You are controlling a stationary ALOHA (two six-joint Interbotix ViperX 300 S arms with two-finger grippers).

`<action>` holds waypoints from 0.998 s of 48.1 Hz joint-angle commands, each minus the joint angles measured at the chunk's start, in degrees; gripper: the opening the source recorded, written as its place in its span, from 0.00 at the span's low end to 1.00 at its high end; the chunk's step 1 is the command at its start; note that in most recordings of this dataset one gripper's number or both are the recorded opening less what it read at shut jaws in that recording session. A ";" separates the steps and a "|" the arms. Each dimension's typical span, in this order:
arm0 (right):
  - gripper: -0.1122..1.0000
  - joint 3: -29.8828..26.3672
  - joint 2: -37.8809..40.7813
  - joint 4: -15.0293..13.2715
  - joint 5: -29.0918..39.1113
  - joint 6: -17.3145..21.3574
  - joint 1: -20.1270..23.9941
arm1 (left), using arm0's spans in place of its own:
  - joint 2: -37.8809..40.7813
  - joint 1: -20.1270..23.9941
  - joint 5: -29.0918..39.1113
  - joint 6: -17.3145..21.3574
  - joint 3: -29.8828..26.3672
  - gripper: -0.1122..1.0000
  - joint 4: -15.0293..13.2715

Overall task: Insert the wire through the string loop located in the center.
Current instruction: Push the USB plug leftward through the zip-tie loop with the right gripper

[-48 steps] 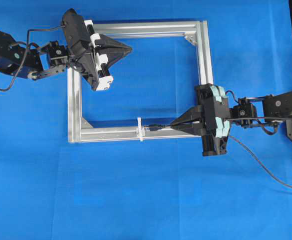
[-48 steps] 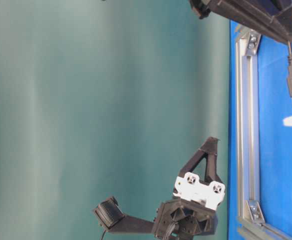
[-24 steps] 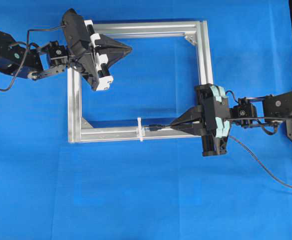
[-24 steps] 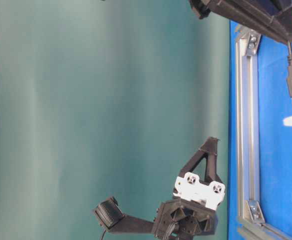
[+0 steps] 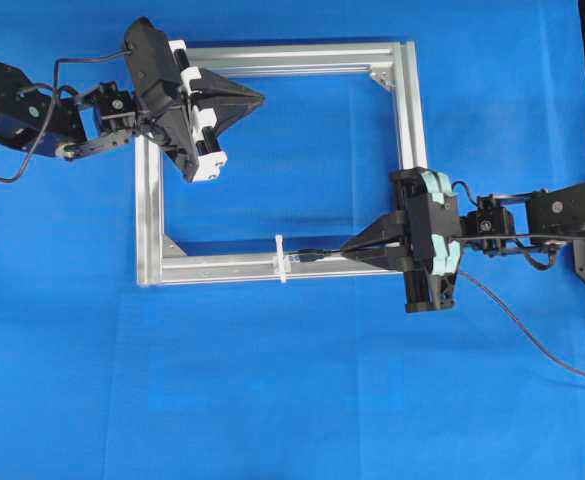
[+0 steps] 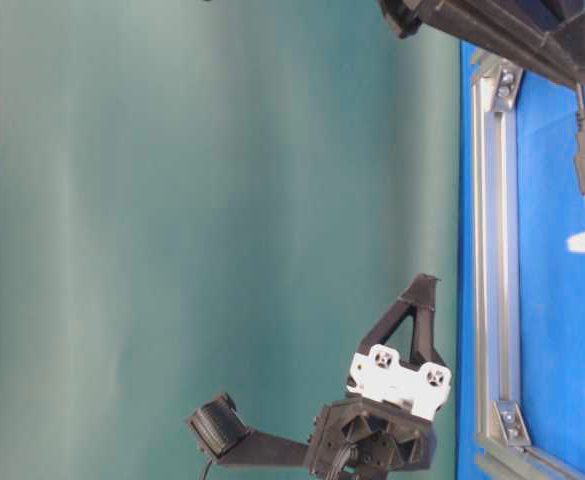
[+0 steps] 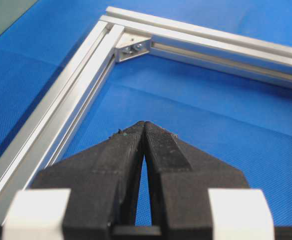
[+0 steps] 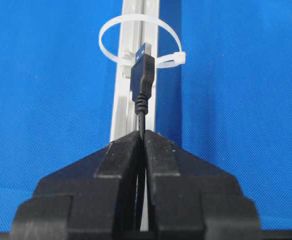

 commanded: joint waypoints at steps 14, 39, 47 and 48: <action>0.08 -0.44 -1.14 0.18 -0.70 -0.09 -0.09 | -1.93 0.00 -0.26 0.09 -0.44 0.10 0.18; 0.08 -2.99 0.79 0.18 -0.88 -0.09 0.00 | -2.02 0.00 -0.26 0.09 -0.53 0.10 0.18; 0.08 -5.36 3.25 0.00 -0.97 -0.09 -0.09 | -1.93 0.00 -0.26 0.09 -0.62 0.10 0.18; 0.08 -5.71 3.60 0.00 -0.88 -0.09 -0.09 | -2.02 0.00 -0.26 0.00 -0.53 0.10 0.18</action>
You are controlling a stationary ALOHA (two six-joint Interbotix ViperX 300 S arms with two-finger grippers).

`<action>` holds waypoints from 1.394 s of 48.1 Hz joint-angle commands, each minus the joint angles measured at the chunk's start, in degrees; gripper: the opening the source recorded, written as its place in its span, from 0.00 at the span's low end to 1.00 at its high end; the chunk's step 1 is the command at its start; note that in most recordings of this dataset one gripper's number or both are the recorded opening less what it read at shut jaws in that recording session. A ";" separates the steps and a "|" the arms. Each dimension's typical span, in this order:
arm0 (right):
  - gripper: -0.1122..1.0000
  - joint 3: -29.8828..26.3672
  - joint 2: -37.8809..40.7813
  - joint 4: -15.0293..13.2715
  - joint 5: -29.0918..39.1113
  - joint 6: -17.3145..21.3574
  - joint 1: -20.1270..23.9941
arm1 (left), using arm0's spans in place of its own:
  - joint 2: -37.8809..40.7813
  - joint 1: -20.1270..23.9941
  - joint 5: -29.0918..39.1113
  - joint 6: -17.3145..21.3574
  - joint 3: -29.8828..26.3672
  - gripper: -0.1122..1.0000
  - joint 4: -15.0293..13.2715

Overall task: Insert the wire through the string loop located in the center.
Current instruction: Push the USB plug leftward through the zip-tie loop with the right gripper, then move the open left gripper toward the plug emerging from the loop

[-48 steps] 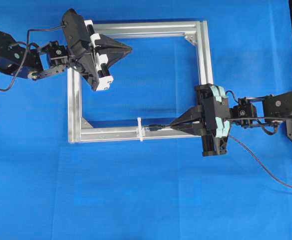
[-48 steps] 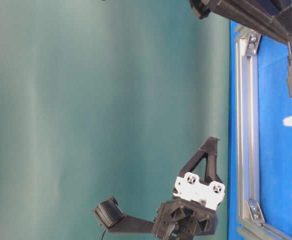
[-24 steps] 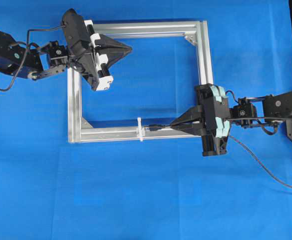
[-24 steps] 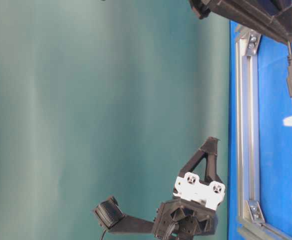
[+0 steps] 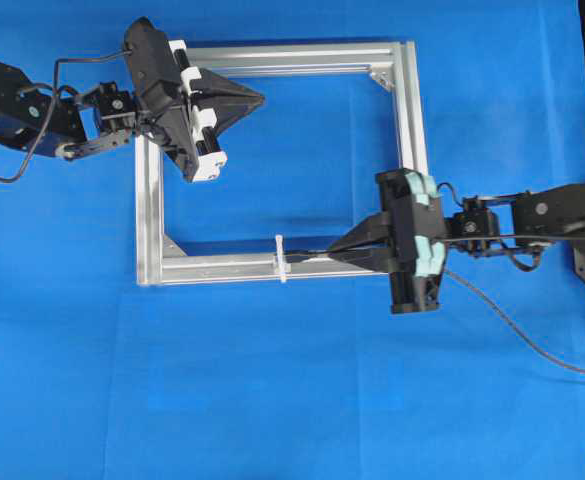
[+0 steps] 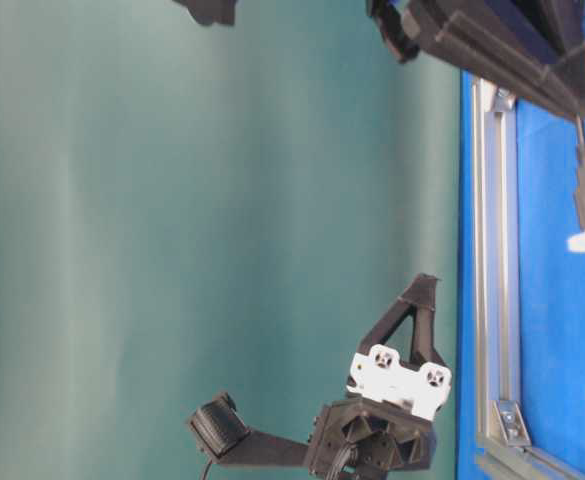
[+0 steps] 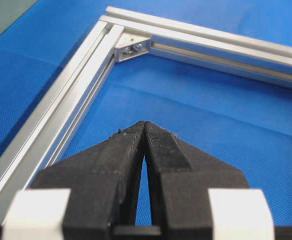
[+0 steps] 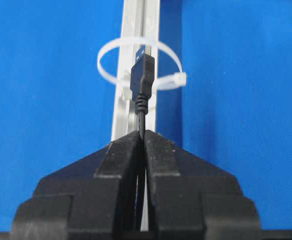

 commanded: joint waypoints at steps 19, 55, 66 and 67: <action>0.08 -8.09 6.06 0.00 -0.62 -0.09 -0.09 | -2.02 -0.09 -0.26 0.09 -0.35 0.10 0.26; 0.08 -8.53 6.86 0.00 -0.62 -0.26 0.00 | -2.29 -1.85 0.26 -0.97 0.00 0.10 0.26; 0.08 -8.61 6.86 -0.09 -0.62 -0.35 -0.09 | -3.60 -7.47 0.53 -1.14 1.32 0.10 0.18; 0.08 -8.61 6.86 -0.09 -0.62 -0.35 -0.09 | -3.78 -8.17 0.53 -1.14 1.49 0.10 0.18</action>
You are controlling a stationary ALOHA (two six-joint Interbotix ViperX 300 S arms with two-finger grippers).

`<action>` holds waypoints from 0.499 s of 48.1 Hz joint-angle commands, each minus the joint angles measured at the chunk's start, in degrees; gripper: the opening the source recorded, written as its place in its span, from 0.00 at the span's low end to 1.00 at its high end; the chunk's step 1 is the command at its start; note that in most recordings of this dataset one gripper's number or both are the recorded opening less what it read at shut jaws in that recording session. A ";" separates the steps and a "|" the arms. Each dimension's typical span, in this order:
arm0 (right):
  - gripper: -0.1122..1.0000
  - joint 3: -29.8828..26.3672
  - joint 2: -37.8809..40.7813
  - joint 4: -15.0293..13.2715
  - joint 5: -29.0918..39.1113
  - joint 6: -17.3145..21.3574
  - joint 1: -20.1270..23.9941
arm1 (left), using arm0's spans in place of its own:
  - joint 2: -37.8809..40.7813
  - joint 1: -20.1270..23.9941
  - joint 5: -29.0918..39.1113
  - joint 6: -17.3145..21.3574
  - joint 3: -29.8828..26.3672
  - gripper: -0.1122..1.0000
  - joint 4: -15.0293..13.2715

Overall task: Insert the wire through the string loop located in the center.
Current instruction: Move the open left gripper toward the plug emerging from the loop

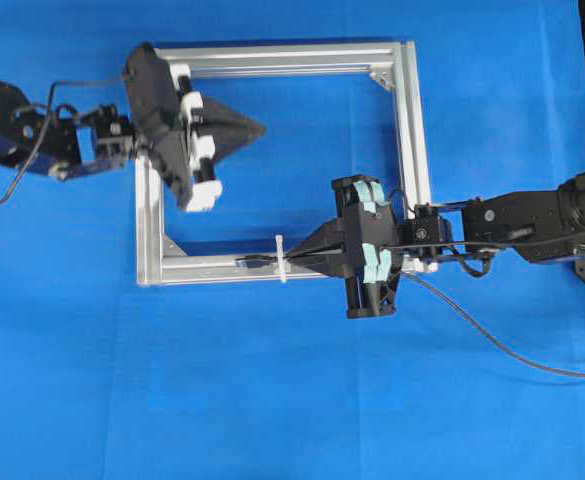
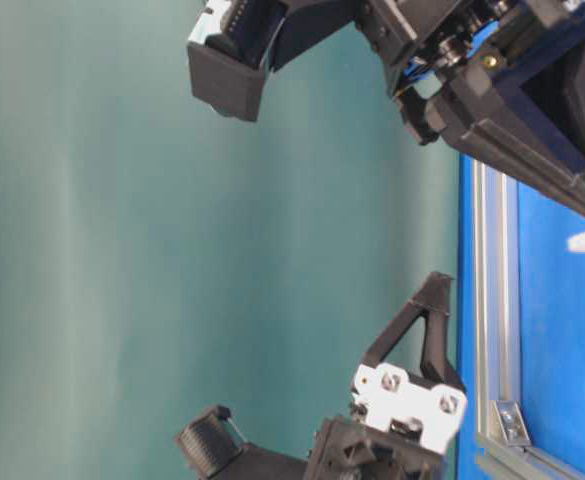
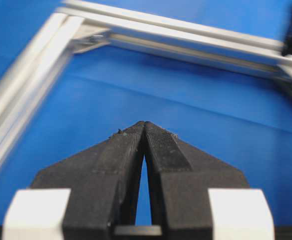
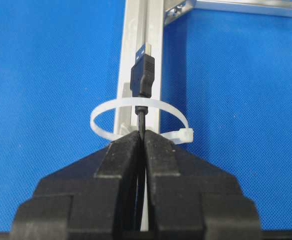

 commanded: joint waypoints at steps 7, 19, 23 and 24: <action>0.08 -0.79 -0.70 -0.26 -0.70 -0.09 -0.18 | -2.46 -6.86 -0.26 -0.18 0.26 0.10 0.18; 0.08 -0.79 -0.70 -0.26 -0.62 -0.09 -0.18 | -2.64 -13.18 -0.26 -0.26 0.26 0.10 -0.09; 0.08 -0.79 -0.70 -0.26 -0.70 -0.09 -0.18 | -2.90 -14.77 -0.26 -0.26 0.26 0.10 -0.09; 0.08 -0.79 -0.70 -0.26 -0.70 -0.18 -0.18 | -2.81 -15.03 -0.26 -0.26 0.26 0.10 -0.09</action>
